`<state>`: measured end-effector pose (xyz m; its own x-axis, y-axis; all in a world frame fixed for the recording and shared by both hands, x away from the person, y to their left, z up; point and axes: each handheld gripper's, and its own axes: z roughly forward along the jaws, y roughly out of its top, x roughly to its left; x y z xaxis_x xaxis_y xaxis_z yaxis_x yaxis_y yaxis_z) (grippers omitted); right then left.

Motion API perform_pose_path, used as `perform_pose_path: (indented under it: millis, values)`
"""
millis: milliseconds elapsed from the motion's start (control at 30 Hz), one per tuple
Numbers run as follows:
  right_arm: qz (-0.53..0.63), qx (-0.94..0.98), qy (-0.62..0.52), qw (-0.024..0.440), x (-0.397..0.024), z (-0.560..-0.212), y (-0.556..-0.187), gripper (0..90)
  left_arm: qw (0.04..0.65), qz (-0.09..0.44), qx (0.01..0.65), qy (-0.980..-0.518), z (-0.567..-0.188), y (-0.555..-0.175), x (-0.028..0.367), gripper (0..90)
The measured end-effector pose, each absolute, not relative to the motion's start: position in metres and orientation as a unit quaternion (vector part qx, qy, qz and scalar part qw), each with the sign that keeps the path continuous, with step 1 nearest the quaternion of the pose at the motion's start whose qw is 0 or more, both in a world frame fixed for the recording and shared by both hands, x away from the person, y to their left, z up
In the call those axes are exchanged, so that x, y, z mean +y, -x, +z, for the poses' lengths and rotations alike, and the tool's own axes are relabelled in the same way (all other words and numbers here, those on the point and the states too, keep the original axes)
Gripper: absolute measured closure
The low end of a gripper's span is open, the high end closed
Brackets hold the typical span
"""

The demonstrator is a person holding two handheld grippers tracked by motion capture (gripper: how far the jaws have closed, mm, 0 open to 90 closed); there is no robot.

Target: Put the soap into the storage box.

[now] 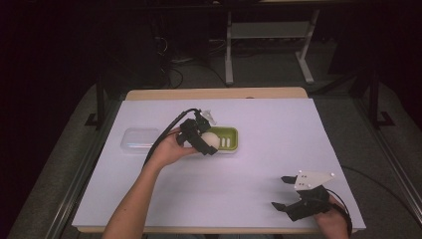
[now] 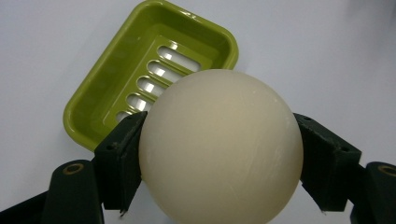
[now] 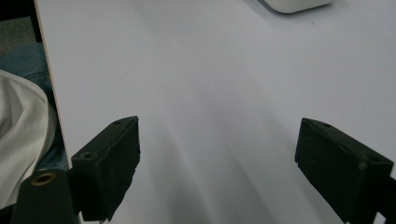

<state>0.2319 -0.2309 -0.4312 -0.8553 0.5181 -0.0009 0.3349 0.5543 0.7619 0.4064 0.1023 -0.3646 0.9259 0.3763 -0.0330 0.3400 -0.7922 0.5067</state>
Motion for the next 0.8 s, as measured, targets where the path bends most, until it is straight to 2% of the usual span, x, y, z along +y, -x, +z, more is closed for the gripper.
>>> perform_pose_path:
  millis: [800]
  values:
    - [0.402,0.874,-0.247,0.116,-0.233,-0.433,-0.233,13.3,0.269,0.039,0.196,-0.942,-0.361,-0.435,0.075,24.9]
